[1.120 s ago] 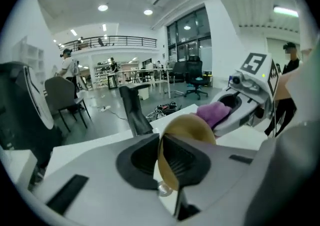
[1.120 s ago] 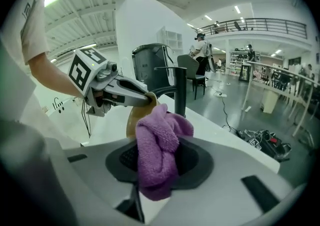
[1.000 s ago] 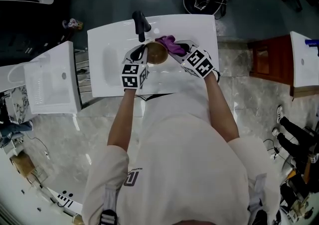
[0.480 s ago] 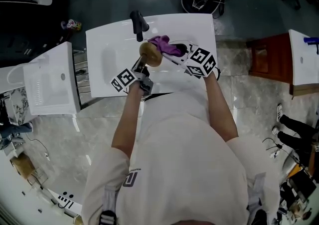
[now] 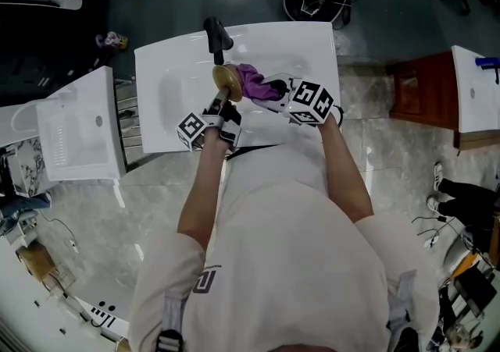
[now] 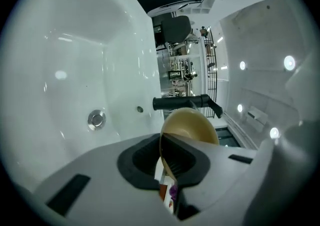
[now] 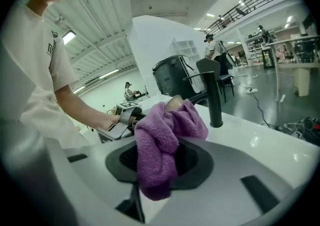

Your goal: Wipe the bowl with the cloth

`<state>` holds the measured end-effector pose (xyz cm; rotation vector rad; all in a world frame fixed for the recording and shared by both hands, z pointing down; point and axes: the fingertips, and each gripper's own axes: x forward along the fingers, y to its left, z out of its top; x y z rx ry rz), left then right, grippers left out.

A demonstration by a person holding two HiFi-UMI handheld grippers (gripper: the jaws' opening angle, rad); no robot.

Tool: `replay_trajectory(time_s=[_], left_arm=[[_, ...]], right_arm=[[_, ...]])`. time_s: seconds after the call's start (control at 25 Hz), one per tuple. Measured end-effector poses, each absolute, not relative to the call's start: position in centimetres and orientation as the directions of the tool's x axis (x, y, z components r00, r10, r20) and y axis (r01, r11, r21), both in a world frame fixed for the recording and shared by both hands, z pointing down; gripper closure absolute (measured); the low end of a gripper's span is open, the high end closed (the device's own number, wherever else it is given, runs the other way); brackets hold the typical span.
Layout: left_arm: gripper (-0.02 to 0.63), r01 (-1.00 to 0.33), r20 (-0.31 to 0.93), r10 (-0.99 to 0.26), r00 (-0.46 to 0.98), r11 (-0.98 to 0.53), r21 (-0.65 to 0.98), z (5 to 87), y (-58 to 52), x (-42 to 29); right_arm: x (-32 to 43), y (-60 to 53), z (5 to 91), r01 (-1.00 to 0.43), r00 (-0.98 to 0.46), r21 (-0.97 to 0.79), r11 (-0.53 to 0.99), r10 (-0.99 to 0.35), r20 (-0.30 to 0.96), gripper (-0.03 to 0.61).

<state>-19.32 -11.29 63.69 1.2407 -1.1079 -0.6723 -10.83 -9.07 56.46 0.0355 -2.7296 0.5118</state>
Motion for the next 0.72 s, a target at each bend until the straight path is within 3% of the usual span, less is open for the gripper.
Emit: replay_trajectory(time_s=[0.12,0.36,0.56,0.72], left_arm=[[0.598,-0.12,0.253,-0.884,0.394,0.223,0.967,63.6,-11.2,-19.1],[0.598,-0.014,0.062,-0.842,0.536,0.065,0.998,59.3,-11.9,-16.2],[0.598,0.078,-0.079,-0.716,0.694,-0.035,0.996,56.8,-10.6,-12.7],[0.597,0.051,-0.079,-0.645,0.76,-0.063,0.997,56.2,-9.5,-12.1]], right_arm=[[-11.1,-7.6,57.7,-0.045,-0.906,-0.34,0.939,0.105,0.41,0.47],[-12.3,-6.1,59.3,-0.009,-0.884,-0.33,0.944,0.147,0.444,0.469],[-12.0,-7.1,60.1,-0.079,-0.876,-0.248,0.965,0.052,0.48,0.469],[-12.2,-8.4,59.6,-0.136,-0.862,-0.119,0.984,-0.058,0.503,0.469]])
